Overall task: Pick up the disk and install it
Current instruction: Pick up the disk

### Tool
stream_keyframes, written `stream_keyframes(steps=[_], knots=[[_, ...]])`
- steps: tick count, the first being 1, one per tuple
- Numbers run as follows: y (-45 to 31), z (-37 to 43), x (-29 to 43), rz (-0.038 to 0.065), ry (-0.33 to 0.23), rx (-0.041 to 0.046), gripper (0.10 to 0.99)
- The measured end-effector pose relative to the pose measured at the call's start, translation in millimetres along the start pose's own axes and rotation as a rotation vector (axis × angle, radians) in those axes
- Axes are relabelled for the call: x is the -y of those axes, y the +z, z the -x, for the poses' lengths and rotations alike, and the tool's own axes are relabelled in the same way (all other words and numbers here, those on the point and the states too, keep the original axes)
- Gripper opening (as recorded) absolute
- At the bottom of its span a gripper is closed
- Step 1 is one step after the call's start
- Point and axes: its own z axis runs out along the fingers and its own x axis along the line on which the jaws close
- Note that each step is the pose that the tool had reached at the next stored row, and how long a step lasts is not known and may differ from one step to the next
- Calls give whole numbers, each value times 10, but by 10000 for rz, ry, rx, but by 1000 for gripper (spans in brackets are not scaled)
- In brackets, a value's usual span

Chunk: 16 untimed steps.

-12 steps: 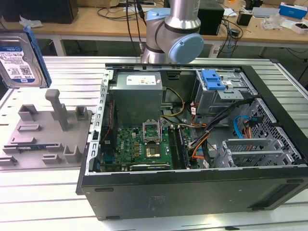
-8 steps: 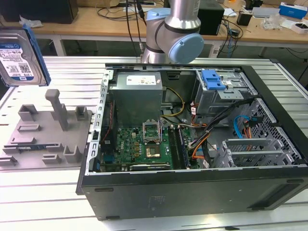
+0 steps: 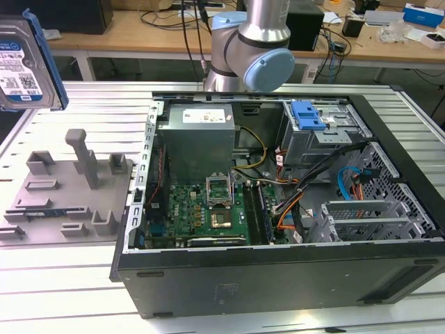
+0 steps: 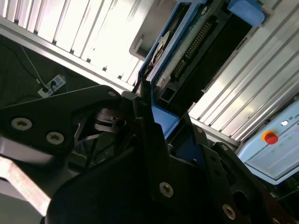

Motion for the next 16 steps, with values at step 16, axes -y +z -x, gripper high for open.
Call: stream_keyframes(steps=[16], knots=[[-220,-17,6,1,-1,11,365]])
